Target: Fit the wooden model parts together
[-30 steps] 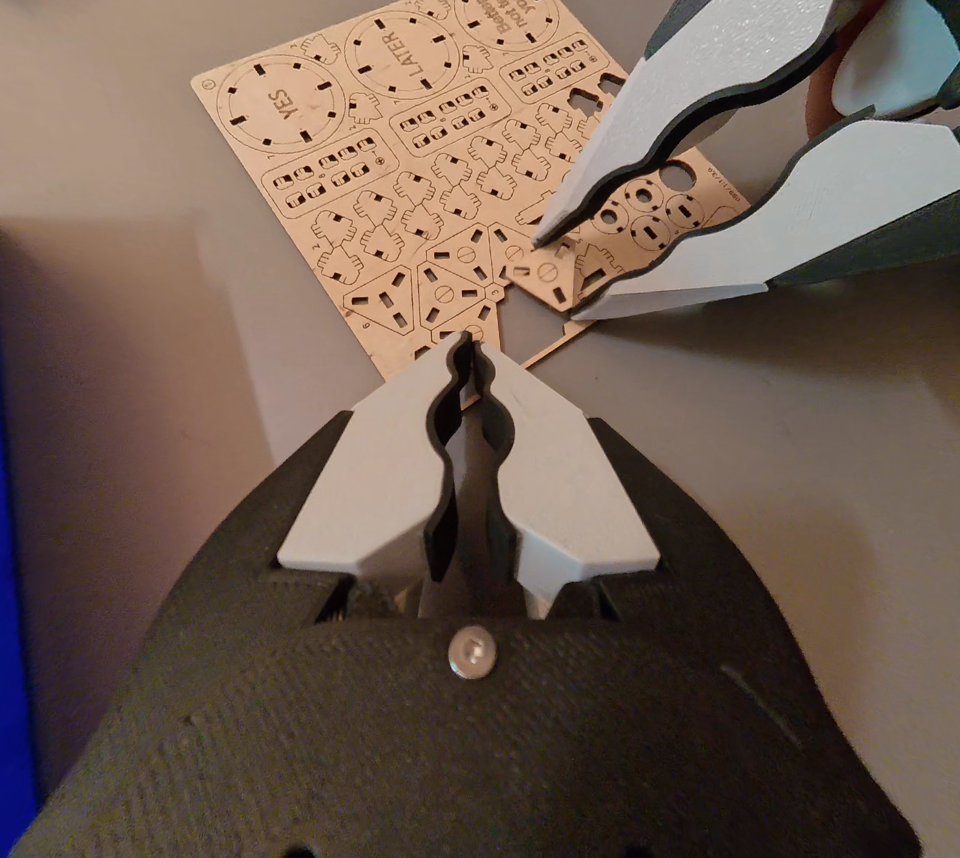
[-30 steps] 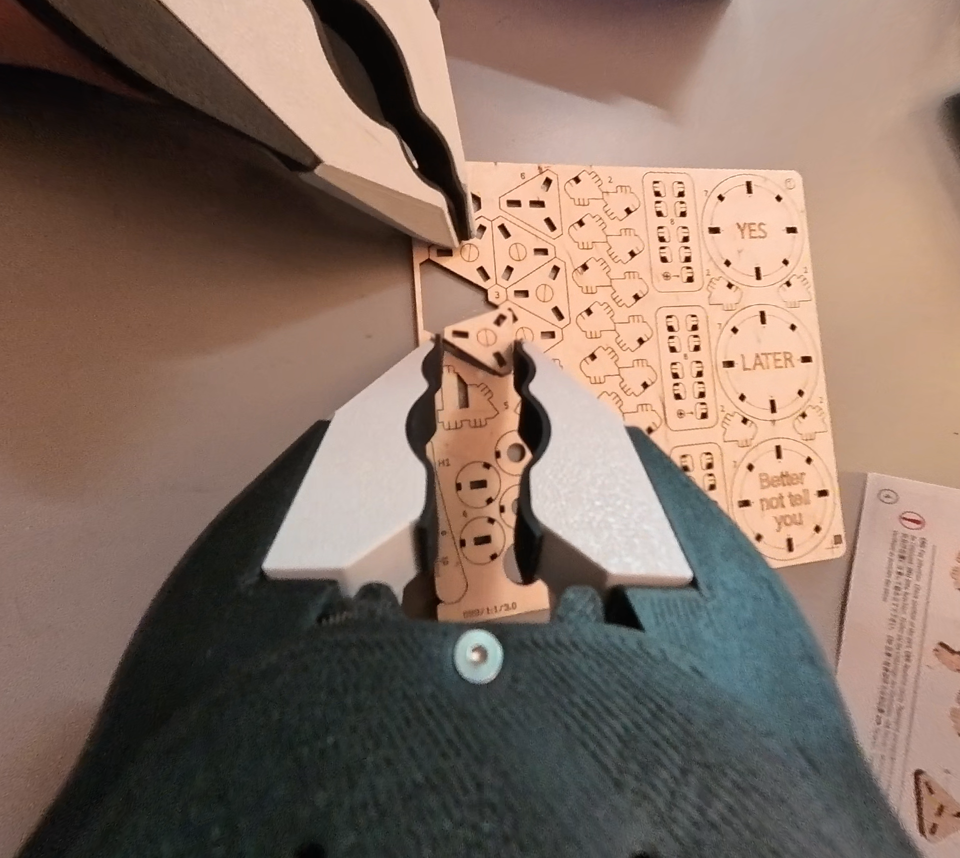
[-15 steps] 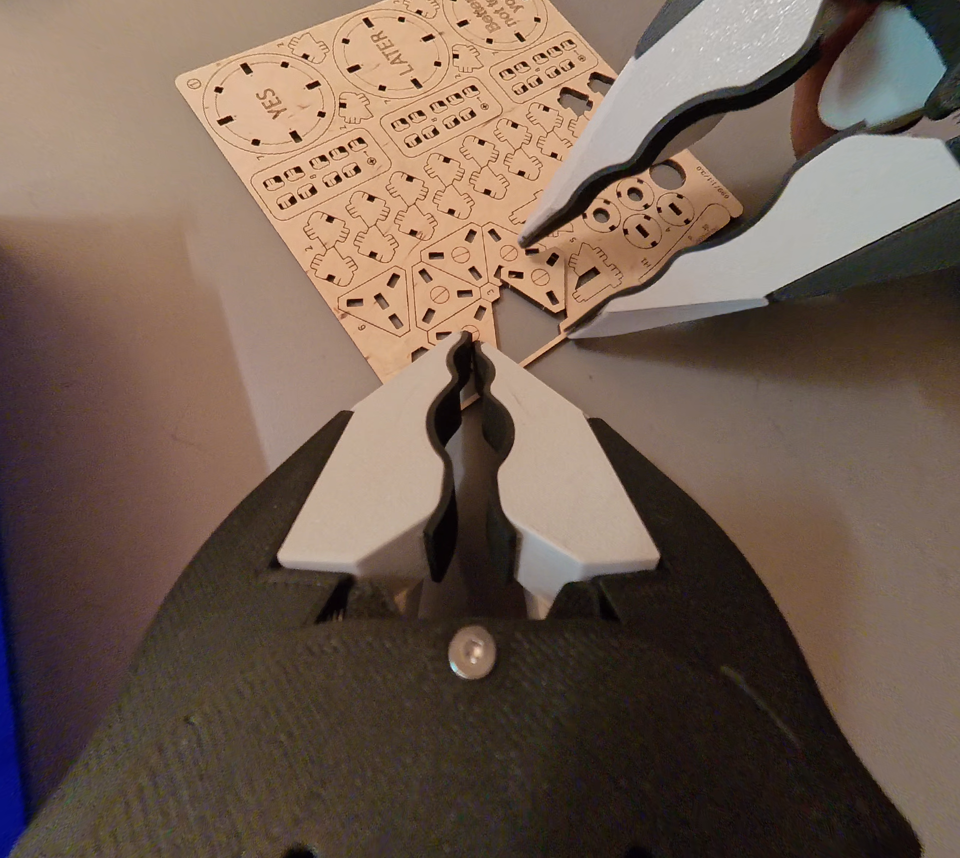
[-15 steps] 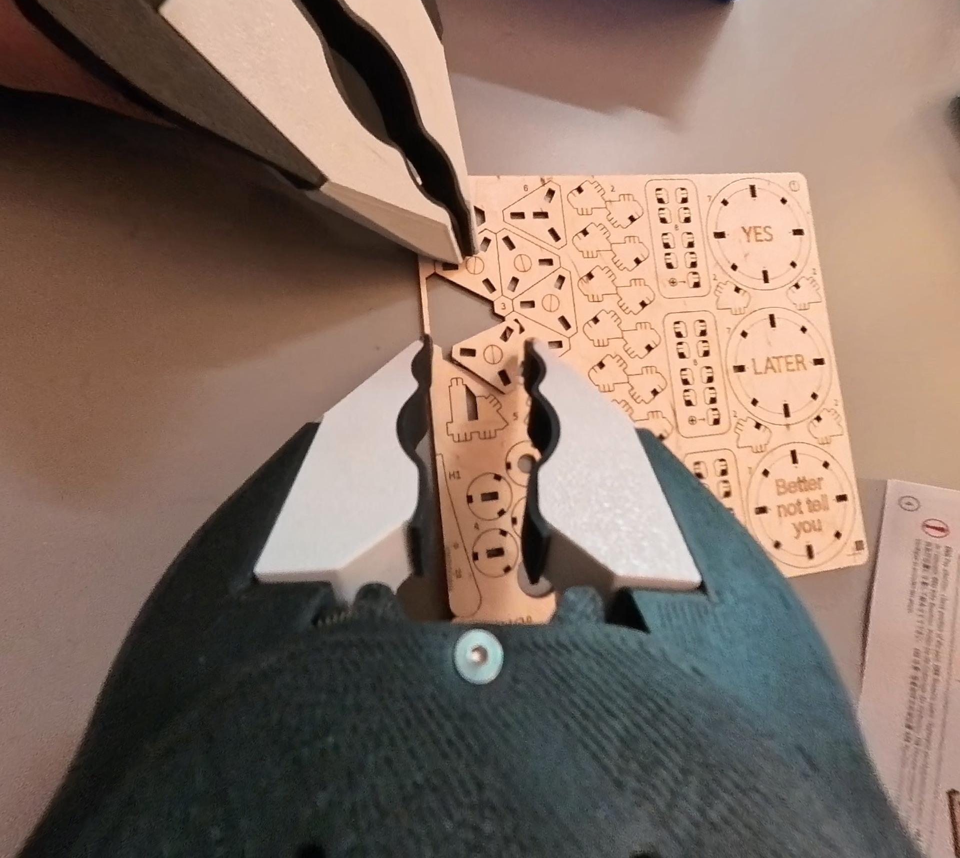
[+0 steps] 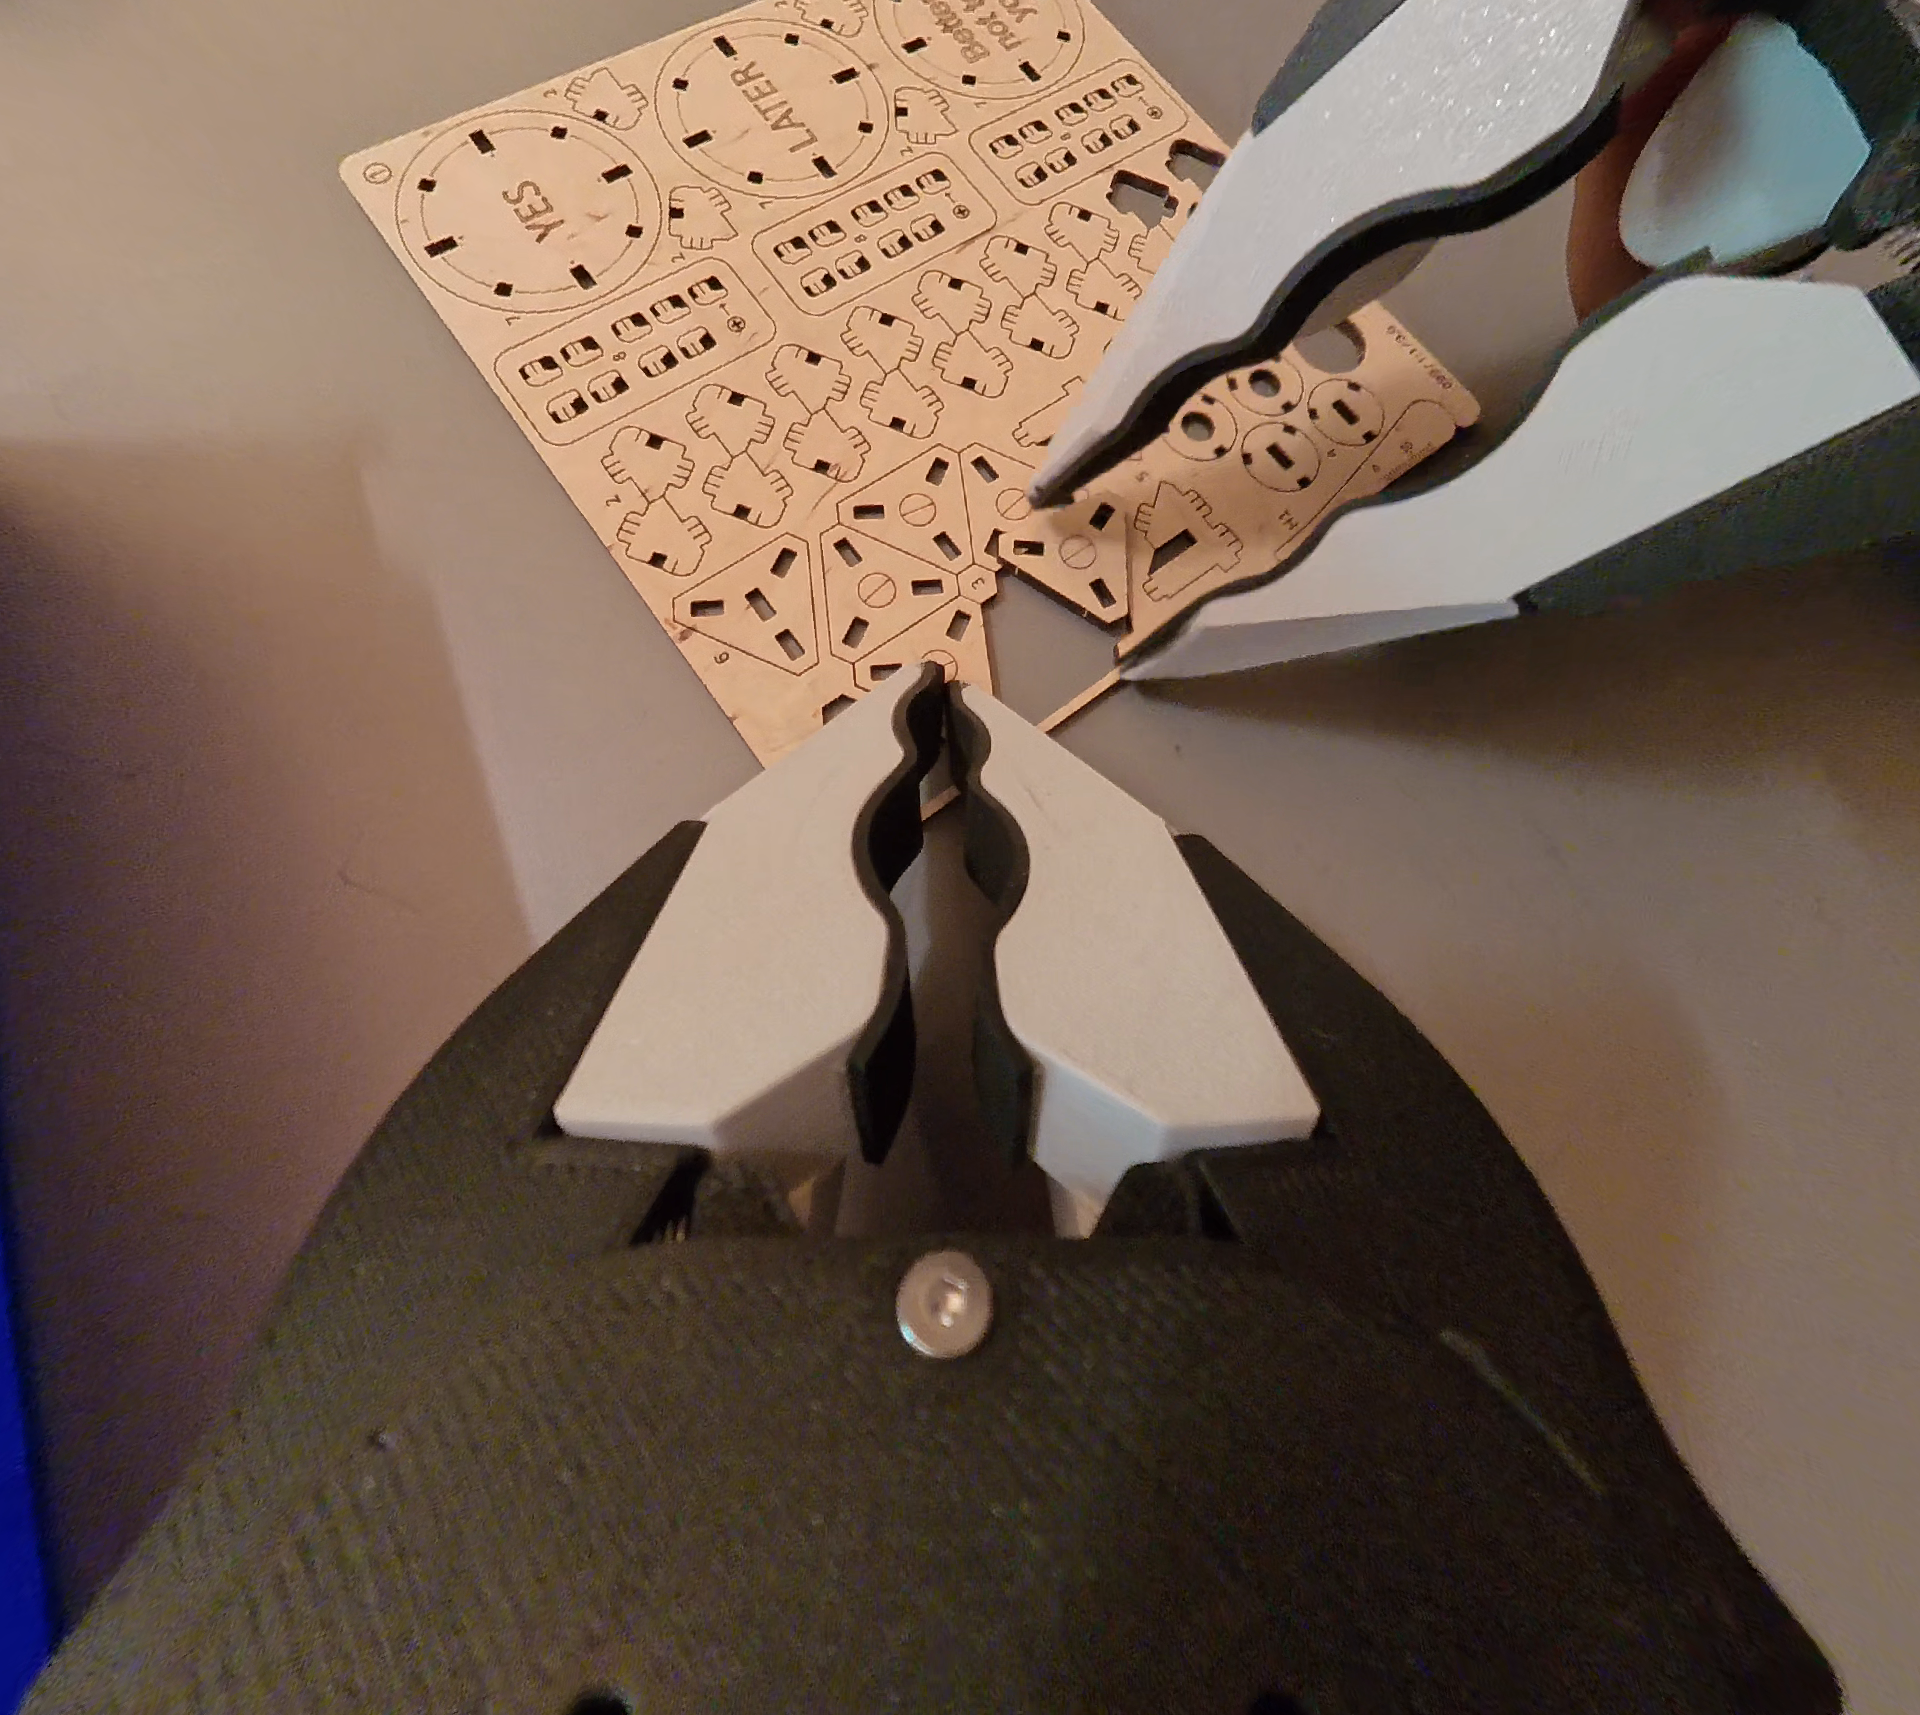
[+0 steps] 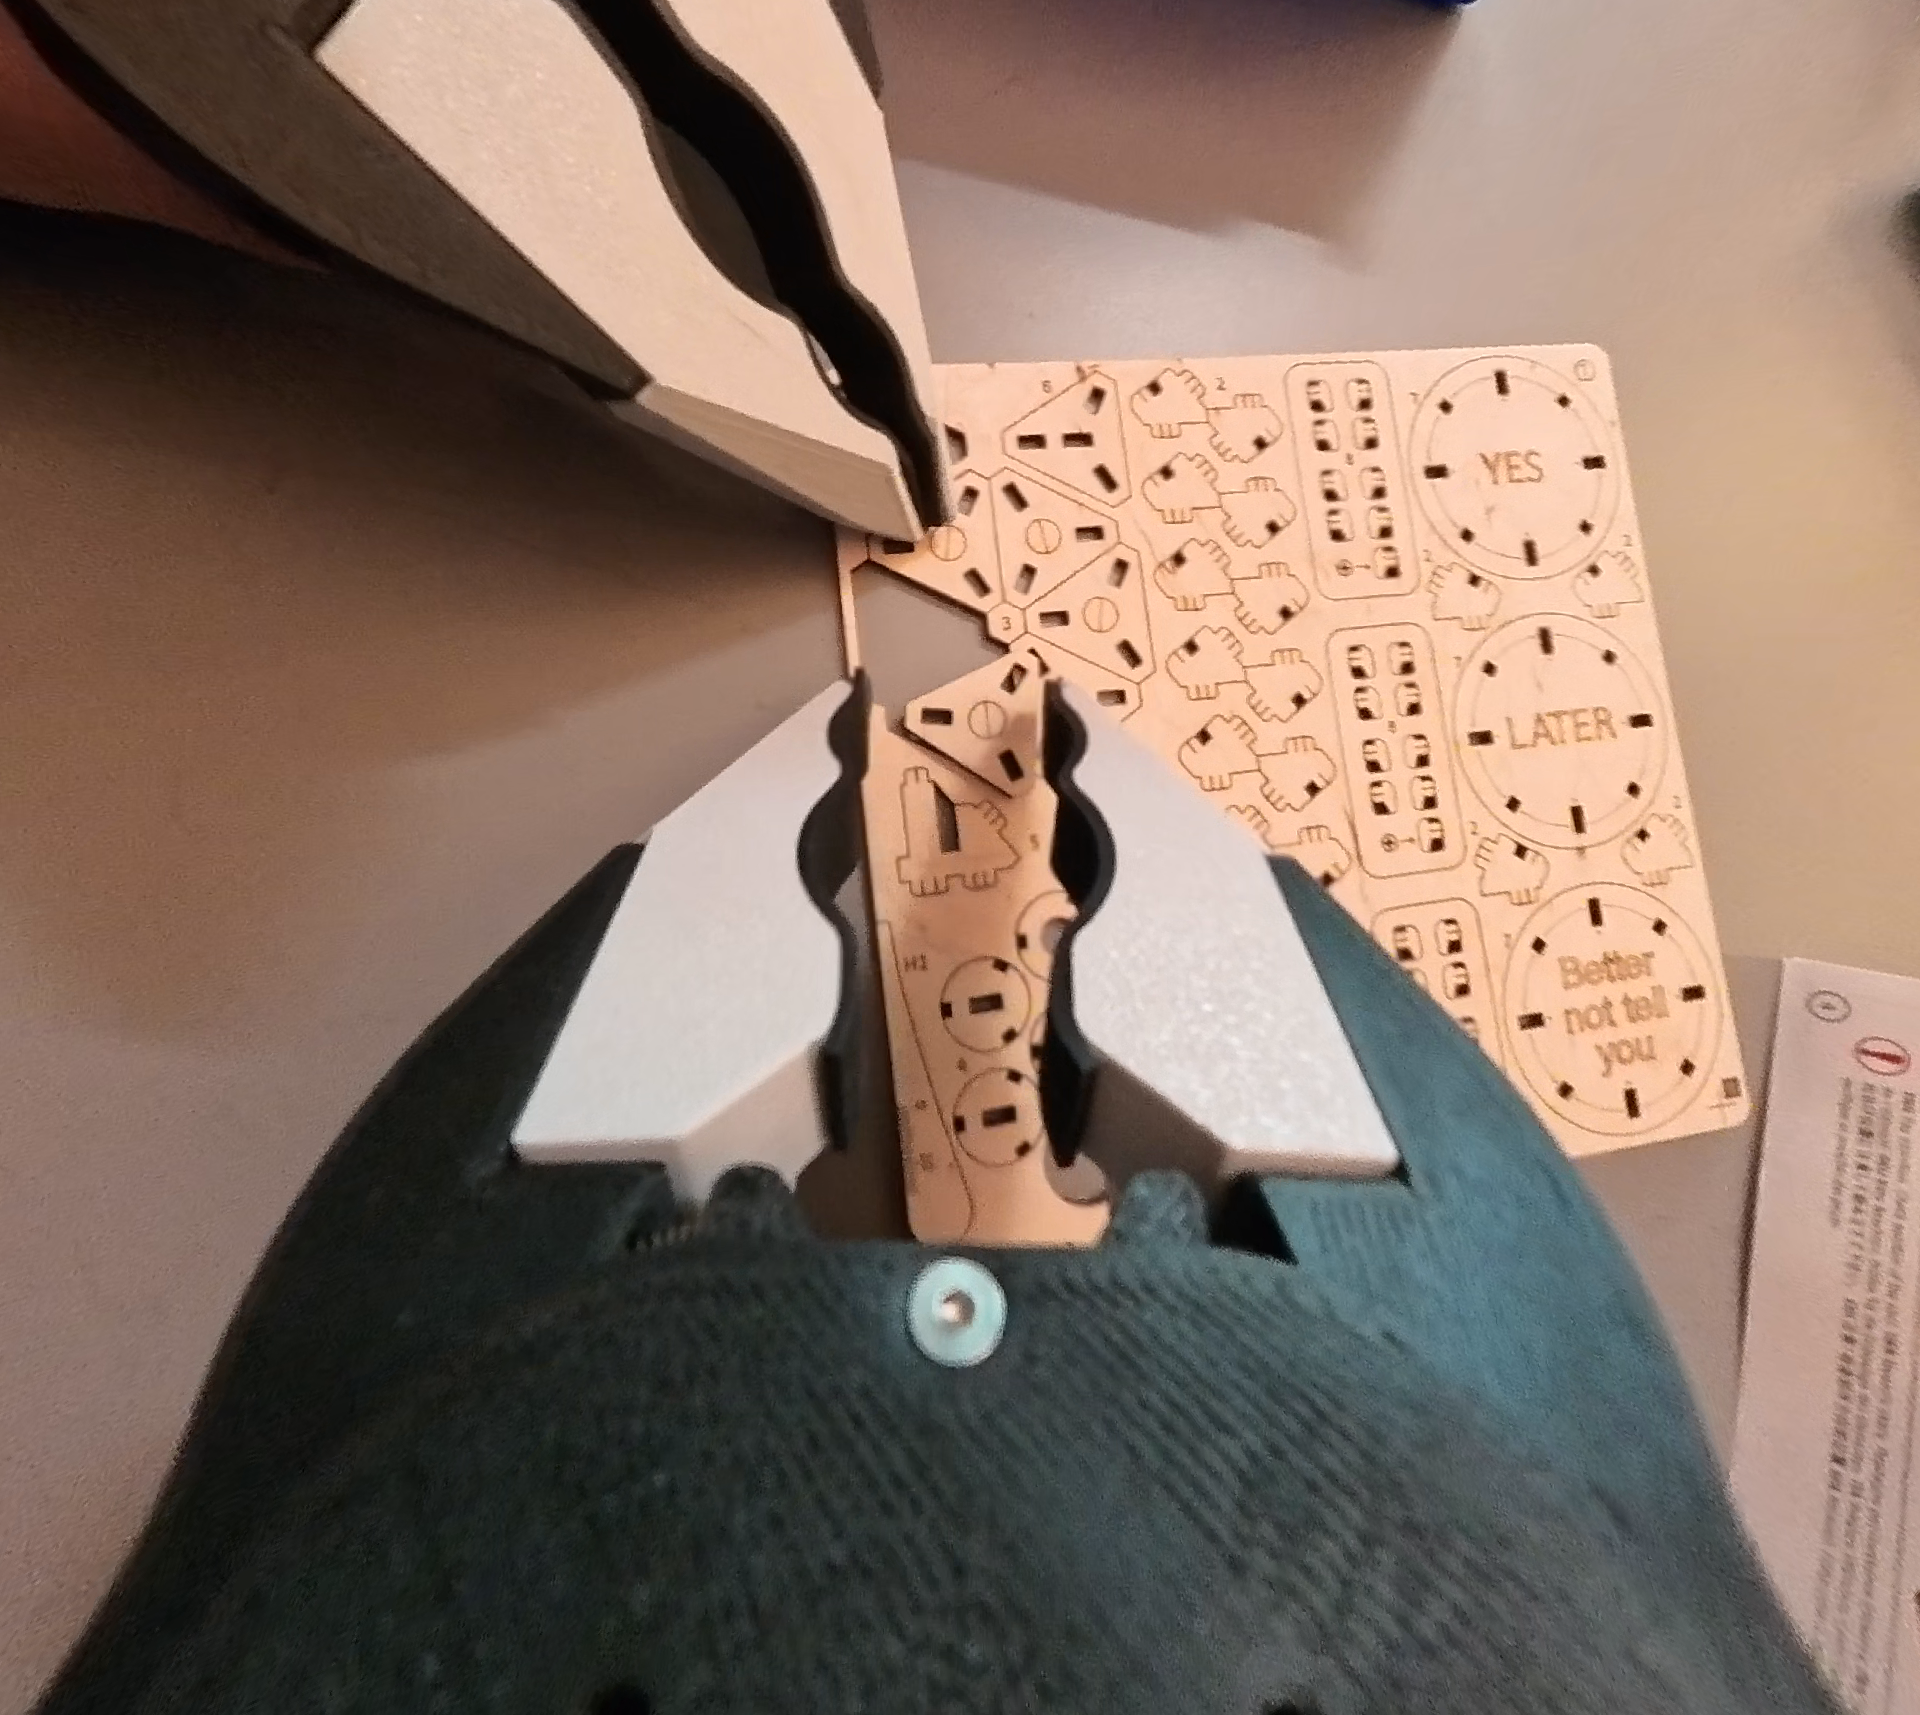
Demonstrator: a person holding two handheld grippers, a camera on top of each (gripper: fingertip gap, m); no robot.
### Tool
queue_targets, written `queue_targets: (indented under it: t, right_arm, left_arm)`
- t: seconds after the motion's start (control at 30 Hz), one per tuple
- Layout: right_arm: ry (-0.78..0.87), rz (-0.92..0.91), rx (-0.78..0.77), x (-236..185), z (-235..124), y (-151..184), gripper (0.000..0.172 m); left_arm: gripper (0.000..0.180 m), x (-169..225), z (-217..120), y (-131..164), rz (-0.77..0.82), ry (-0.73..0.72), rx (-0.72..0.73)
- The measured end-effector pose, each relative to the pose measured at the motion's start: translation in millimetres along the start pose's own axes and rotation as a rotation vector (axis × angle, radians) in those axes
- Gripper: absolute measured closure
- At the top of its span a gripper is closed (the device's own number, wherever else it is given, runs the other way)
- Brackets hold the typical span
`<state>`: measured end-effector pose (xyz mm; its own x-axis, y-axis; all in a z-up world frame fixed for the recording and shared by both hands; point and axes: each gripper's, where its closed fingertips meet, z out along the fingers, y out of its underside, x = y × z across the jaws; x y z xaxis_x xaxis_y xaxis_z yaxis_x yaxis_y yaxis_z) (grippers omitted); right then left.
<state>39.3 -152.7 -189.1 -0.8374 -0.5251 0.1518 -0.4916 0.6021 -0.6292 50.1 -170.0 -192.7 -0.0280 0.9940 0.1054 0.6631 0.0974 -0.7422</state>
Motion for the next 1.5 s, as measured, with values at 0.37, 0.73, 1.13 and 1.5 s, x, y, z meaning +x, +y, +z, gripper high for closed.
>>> queue_targets:
  t: [0.37, 0.73, 1.13, 1.5]
  right_arm:
    - [-0.06, 0.056, 0.028, -5, 2, 0, 0.141]
    - [-0.044, 0.079, 0.036, 1, 2, 2, 0.139]
    - [-0.065, 0.088, 0.043, -3, 5, 1, 0.138]
    - [-0.046, 0.077, 0.05, 3, -15, 2, 0.159]
  left_arm:
    - [0.18, 1, 0, 0, 0.006, 0.006, -0.003]
    - [0.18, 1, 0, 0, 0.008, 0.006, -0.003]
    - [0.18, 1, 0, 0, 0.009, 0.006, -0.004]
    - [0.18, 1, 0, 0, 0.008, 0.008, -0.004]
